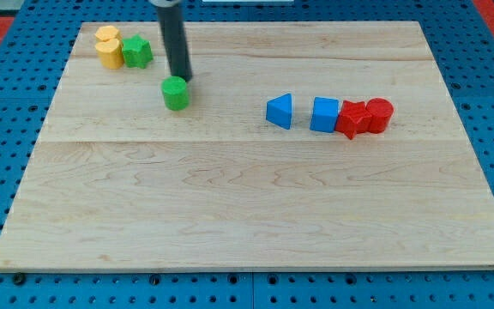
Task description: Push the green circle right a bit
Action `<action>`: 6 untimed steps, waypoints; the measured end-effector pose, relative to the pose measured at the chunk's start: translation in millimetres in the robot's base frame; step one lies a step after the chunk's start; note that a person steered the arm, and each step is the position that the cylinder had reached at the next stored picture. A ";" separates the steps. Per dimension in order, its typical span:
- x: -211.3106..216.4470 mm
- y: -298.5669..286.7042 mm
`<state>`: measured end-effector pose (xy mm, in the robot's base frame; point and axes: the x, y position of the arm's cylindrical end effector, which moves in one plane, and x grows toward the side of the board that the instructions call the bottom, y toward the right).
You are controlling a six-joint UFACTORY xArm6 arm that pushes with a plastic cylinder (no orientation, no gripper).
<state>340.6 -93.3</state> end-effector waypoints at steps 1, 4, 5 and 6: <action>13.9 -67.4; 65.0 -26.7; 81.3 17.0; 81.0 113.0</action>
